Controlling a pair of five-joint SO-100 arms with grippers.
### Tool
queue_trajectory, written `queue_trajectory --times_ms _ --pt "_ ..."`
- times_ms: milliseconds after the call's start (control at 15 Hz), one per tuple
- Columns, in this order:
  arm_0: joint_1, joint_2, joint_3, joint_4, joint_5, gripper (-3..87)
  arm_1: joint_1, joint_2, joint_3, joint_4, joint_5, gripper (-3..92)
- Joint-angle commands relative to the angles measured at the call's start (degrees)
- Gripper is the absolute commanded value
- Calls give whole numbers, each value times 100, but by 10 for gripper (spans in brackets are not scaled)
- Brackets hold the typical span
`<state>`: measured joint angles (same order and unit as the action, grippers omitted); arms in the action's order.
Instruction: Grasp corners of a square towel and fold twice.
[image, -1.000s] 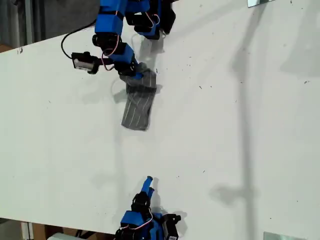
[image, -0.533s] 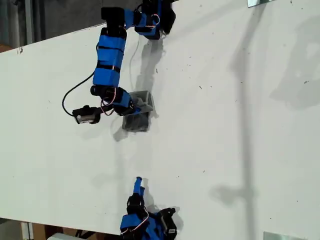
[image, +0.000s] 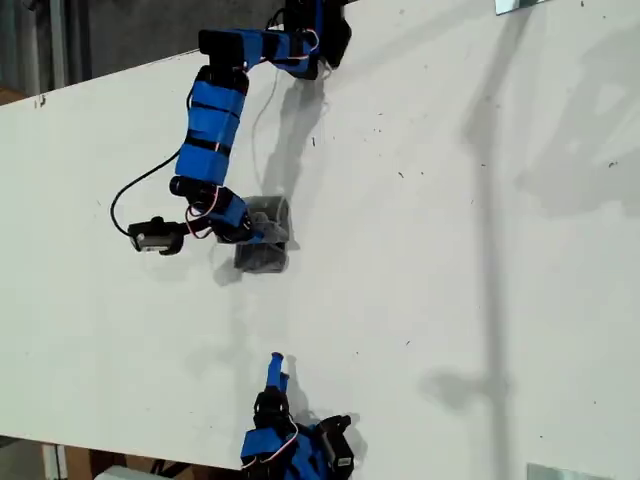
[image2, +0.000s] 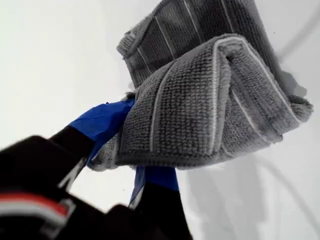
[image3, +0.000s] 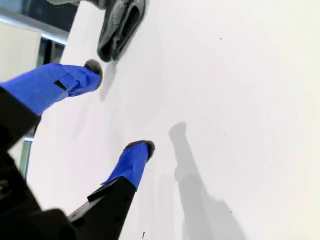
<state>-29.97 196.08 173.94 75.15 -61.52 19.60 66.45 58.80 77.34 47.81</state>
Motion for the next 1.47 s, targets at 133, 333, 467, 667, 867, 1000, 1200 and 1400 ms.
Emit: queue_trajectory --times_ms 133,333,467,667,867,1000,1200,1400 --pt "-26 44 -18 18 -26 272 334 53 -255 -545 -114 -1" --pt "-26 44 -18 18 -18 272 404 -229 -439 -826 -229 -1" --pt "-18 44 -18 18 -18 273 439 -431 -475 -853 -378 222" --pt "-18 53 -18 18 -18 274 466 -475 -510 -861 -510 365" --pt "-9 53 -18 18 -26 274 536 -114 -615 -844 -589 374" --pt "-9 53 -9 18 -26 274 571 325 -536 -844 -650 374" --pt "9 53 -9 18 -26 274 431 1046 18 -765 -615 367" --pt "105 149 -9 44 -18 275 -141 2918 2496 -870 0 389"
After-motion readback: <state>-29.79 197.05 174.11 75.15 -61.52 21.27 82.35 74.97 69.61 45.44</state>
